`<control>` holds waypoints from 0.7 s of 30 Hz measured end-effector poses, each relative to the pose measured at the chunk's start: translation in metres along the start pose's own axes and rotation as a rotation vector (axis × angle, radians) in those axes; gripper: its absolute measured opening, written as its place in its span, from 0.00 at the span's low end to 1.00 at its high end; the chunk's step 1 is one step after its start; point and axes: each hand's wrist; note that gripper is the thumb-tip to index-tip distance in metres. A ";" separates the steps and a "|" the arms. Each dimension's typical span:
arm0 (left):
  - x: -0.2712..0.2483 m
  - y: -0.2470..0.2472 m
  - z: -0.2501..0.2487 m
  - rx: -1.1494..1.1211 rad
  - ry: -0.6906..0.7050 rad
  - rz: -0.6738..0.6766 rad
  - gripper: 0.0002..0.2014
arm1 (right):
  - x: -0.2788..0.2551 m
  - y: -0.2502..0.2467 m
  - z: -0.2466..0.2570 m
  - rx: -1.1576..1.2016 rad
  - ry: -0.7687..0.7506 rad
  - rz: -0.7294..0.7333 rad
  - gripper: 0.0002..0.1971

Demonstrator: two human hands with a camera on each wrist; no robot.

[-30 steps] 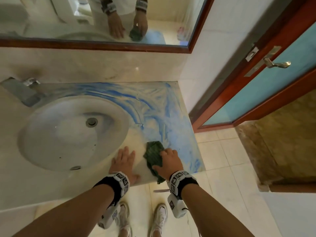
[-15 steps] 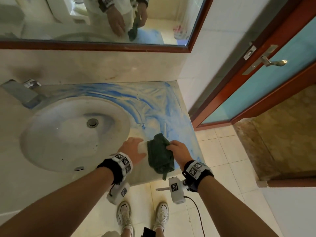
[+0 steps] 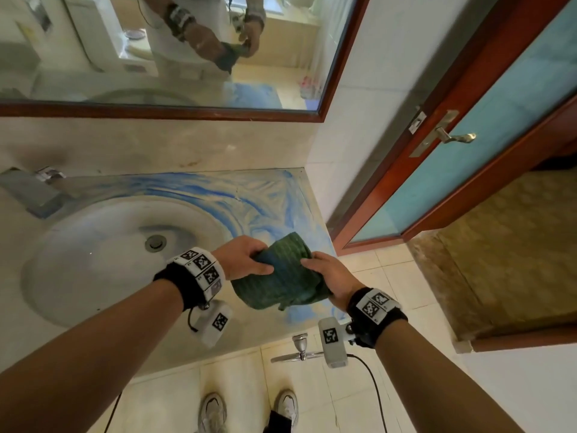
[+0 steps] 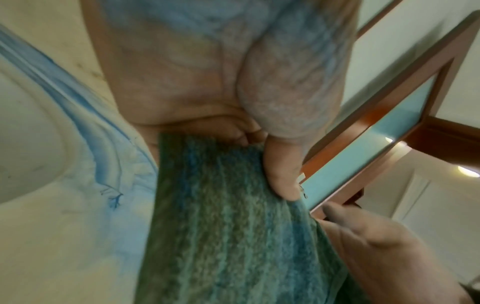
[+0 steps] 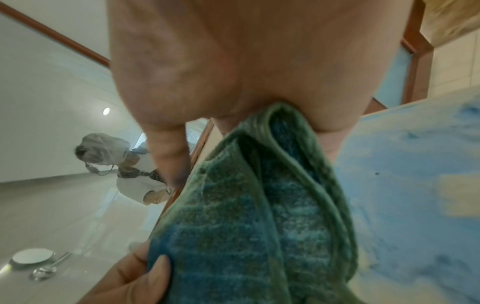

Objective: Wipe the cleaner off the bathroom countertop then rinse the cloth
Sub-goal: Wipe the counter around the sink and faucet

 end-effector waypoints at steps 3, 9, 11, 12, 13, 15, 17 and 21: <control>-0.002 0.005 0.004 -0.023 -0.033 -0.017 0.06 | -0.003 0.000 -0.007 -0.238 -0.188 -0.048 0.11; 0.001 0.024 -0.001 -0.298 -0.221 -0.135 0.06 | -0.004 0.010 -0.007 -0.695 -0.690 -0.251 0.16; 0.001 0.029 -0.012 -0.685 -0.313 -0.183 0.09 | -0.006 0.015 -0.008 -0.923 -0.849 -0.244 0.15; 0.000 0.028 -0.019 -0.876 -0.347 -0.188 0.11 | -0.006 0.016 -0.010 -1.020 -0.916 -0.233 0.15; -0.001 0.027 -0.024 -1.019 -0.367 -0.183 0.12 | -0.005 0.016 -0.014 -1.087 -0.954 -0.227 0.15; -0.001 0.023 -0.029 -1.206 -0.369 -0.132 0.14 | -0.004 0.014 -0.021 -1.114 -0.930 -0.230 0.16; -0.001 0.019 -0.028 -1.257 -0.362 -0.058 0.17 | -0.006 0.012 -0.027 -1.096 -0.845 -0.201 0.19; -0.003 0.021 -0.020 -0.798 -0.236 -0.028 0.10 | -0.008 0.009 -0.031 -0.853 -0.587 -0.095 0.20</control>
Point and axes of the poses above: each hand's wrist, its own x-axis towards the middle knuckle, its own y-axis out of the palm, z = x × y, and after that the axes turned 3 degrees about x, right-handed
